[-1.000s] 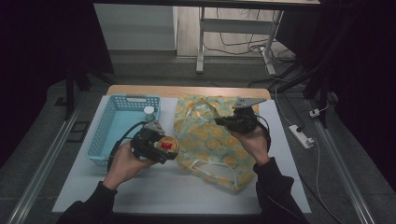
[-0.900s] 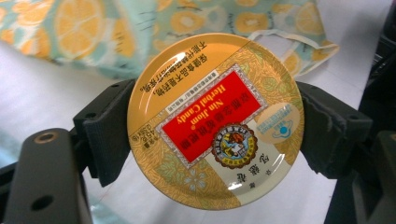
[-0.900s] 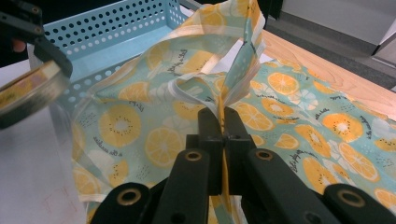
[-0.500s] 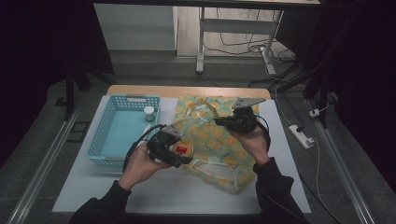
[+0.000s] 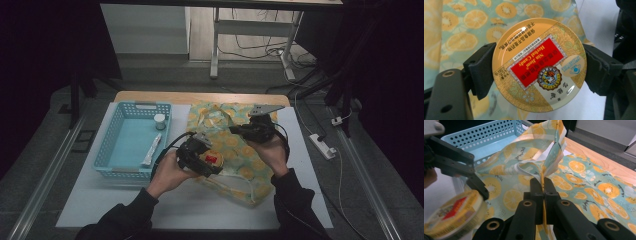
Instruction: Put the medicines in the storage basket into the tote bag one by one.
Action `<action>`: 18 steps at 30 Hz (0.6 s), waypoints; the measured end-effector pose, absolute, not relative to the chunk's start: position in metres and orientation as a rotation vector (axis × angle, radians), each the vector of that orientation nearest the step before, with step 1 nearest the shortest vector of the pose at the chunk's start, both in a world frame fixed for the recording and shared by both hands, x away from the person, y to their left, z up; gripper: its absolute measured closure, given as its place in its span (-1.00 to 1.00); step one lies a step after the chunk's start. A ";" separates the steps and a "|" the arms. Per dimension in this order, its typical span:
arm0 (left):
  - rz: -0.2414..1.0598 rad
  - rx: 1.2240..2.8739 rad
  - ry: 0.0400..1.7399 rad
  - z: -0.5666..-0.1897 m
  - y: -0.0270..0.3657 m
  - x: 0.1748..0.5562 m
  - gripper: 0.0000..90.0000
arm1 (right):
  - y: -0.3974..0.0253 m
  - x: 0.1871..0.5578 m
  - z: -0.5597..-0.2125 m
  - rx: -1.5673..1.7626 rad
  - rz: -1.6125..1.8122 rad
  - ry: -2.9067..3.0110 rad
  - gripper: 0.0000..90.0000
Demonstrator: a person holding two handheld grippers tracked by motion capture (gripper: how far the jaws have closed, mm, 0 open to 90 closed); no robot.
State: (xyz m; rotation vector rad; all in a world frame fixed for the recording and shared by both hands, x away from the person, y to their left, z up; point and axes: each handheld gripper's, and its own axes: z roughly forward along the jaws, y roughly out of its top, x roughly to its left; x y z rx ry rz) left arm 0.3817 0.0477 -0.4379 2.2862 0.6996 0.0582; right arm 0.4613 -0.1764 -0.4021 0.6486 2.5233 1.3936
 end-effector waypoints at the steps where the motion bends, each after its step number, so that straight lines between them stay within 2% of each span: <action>1: 0.061 2.283 0.704 -0.438 0.045 0.383 -0.55 | -0.176 0.461 -0.402 0.650 1.394 2.524 1.00; 18: 0.061 2.270 0.730 -0.453 0.025 0.418 -0.55 | -0.175 0.461 -0.401 0.643 1.403 2.518 1.00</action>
